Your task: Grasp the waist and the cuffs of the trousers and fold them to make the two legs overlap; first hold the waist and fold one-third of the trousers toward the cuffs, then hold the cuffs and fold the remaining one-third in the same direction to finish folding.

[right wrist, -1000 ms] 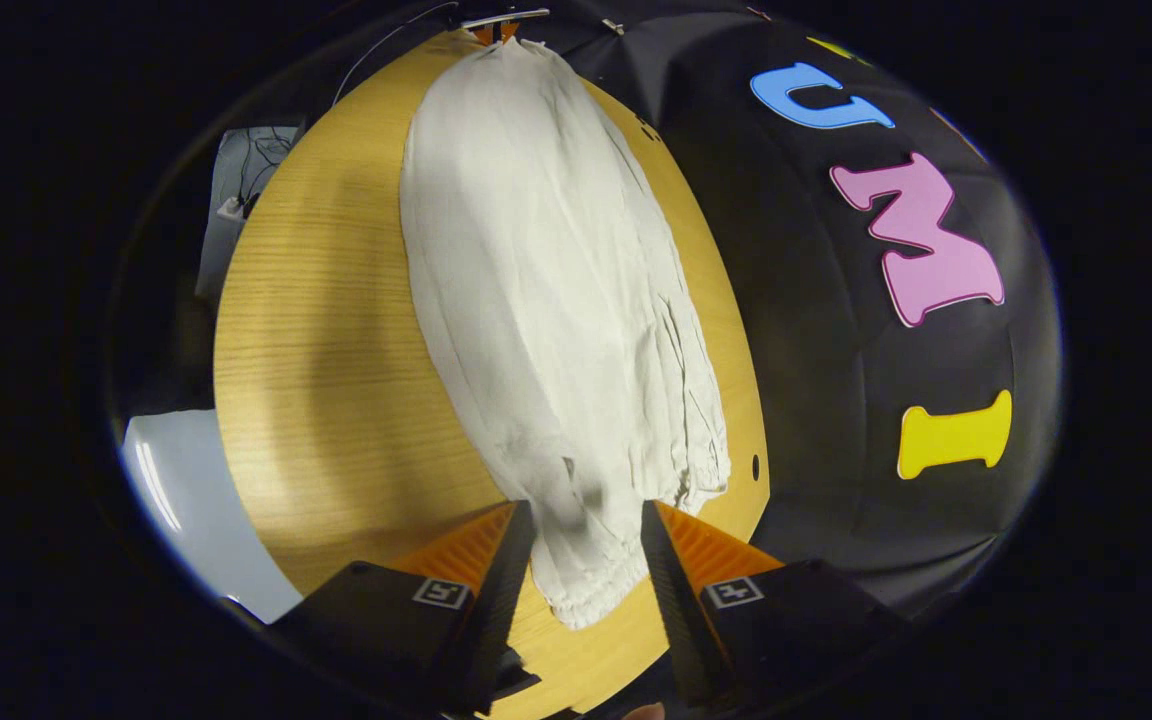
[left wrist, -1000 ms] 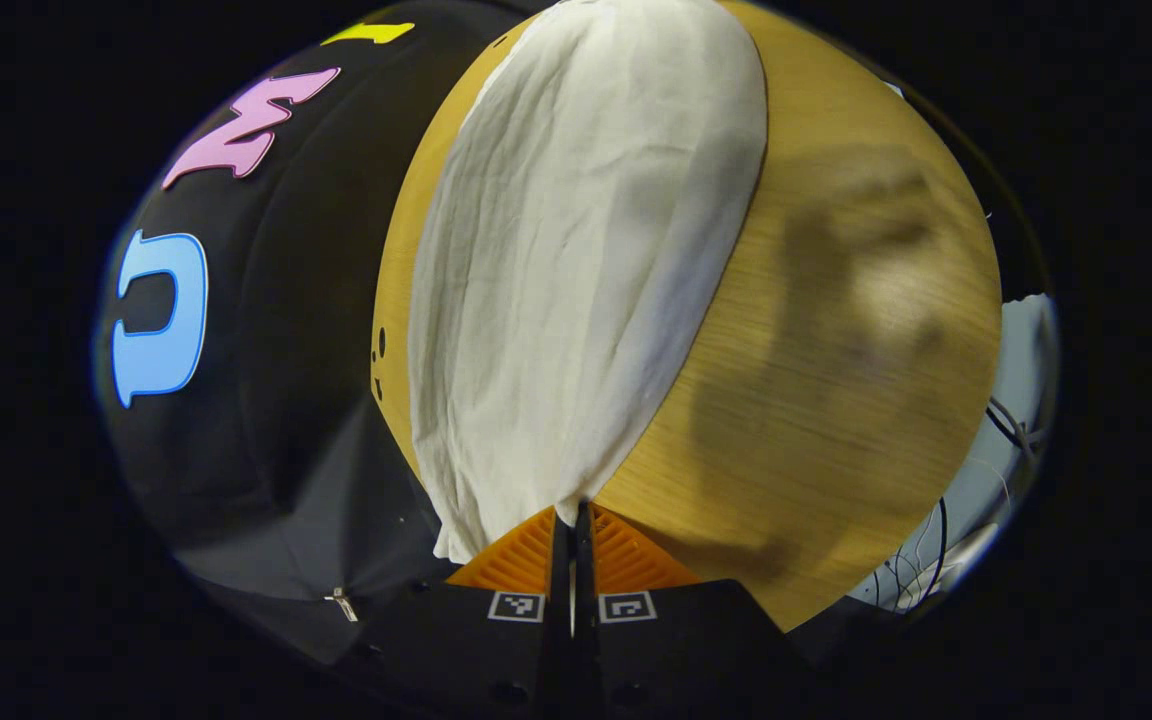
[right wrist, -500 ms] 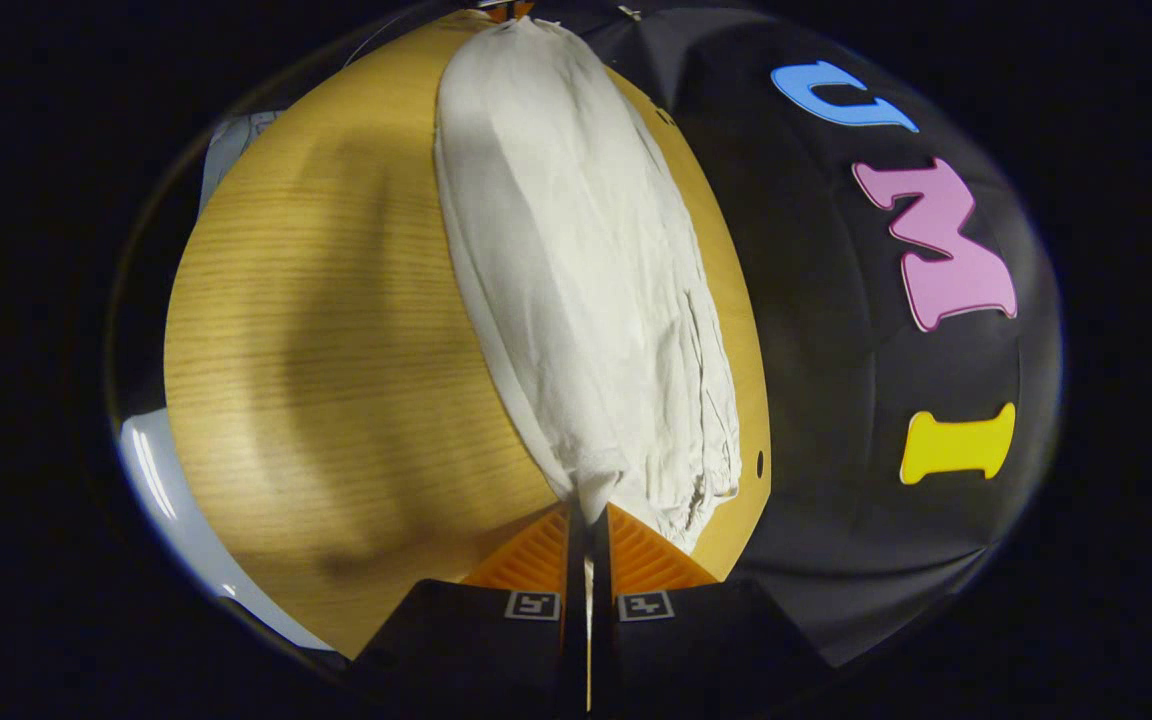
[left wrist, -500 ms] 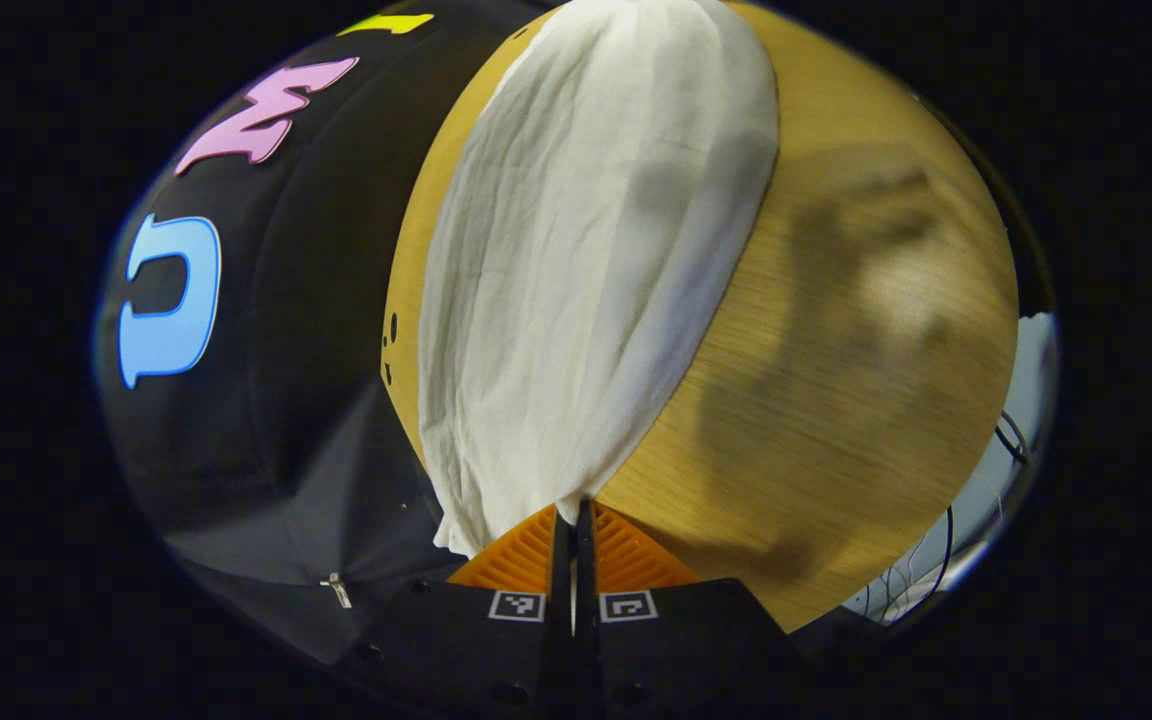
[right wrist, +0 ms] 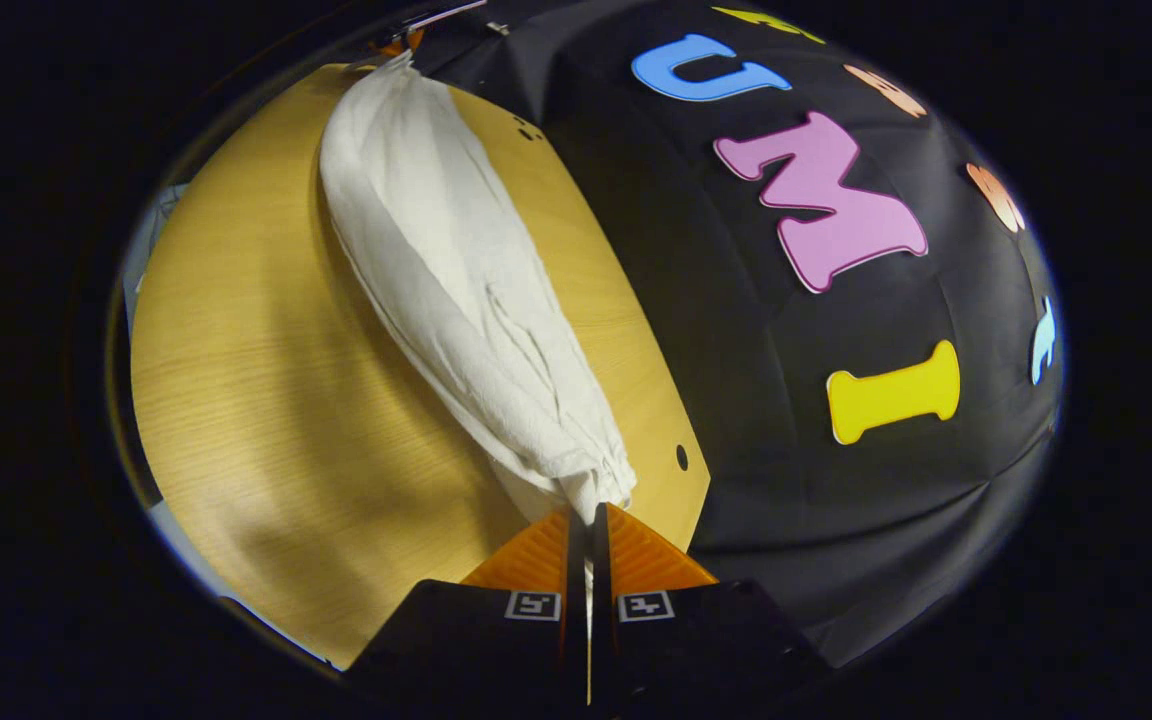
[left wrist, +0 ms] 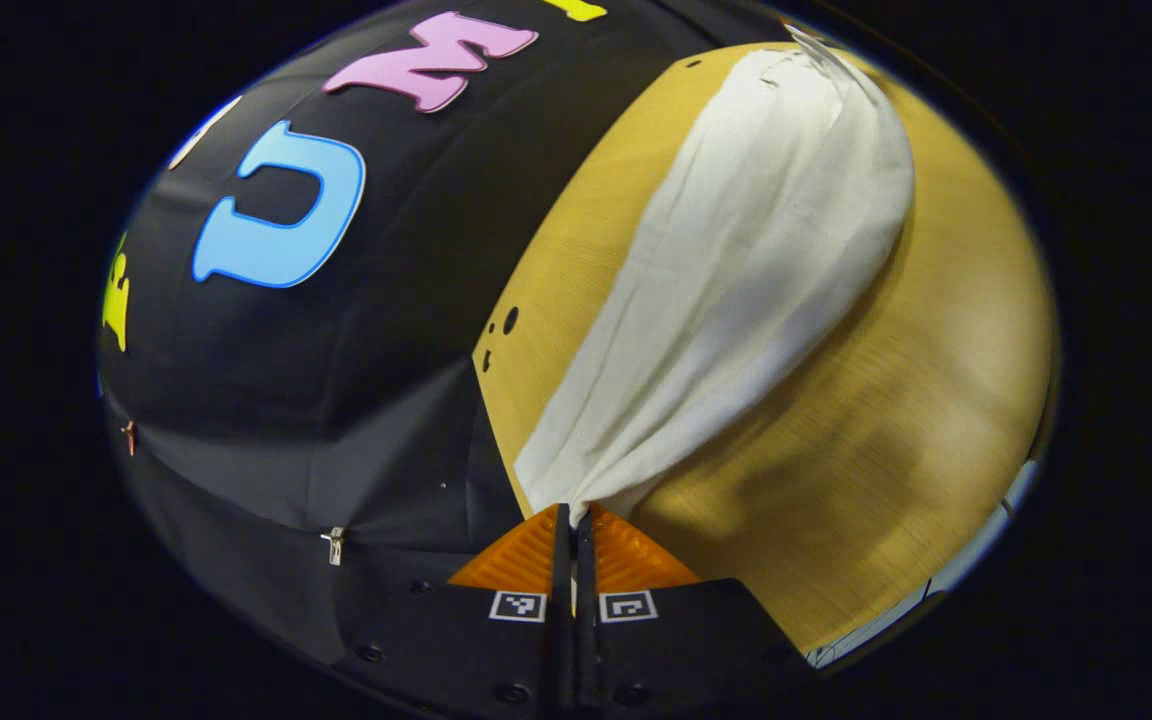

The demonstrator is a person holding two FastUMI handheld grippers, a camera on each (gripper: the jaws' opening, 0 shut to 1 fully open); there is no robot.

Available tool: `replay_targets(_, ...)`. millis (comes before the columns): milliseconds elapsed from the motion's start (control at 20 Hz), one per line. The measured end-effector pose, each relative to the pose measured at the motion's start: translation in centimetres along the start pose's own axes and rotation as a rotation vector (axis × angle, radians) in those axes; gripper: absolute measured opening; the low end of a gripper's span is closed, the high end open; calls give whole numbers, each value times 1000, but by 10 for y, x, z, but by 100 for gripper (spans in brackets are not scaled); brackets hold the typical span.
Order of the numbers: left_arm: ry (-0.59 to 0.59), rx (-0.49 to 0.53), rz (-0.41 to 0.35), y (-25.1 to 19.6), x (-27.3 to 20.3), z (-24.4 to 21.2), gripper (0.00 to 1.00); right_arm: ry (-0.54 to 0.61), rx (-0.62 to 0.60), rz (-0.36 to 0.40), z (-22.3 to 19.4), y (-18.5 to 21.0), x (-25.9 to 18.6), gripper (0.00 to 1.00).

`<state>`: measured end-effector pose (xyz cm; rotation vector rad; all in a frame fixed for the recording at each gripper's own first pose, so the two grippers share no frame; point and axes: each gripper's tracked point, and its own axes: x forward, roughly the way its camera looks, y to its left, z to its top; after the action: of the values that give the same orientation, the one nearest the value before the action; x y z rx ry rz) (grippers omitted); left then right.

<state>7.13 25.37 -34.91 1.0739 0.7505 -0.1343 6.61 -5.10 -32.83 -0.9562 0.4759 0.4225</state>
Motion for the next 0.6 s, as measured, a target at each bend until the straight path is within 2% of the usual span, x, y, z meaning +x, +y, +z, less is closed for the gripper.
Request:
replay_targets(150, -4, -61, -2, 16, 19, 12, 5, 17, 93, -2, 7, -18, 19, 6)
replay_targets(350, 28, -148, -46, 29, 51, 22, 5, 45, 210, -5, 15, -37, 50, 6)
replay_targets(450, 32, -162, -52, 36, 67, 31, 7, 66, 257, -3, 18, -40, 70, 6)
replay_targets(600, 48, -171, -73, 42, 91, 41, 5, 96, 294, 18, 18, -37, 97, 6)
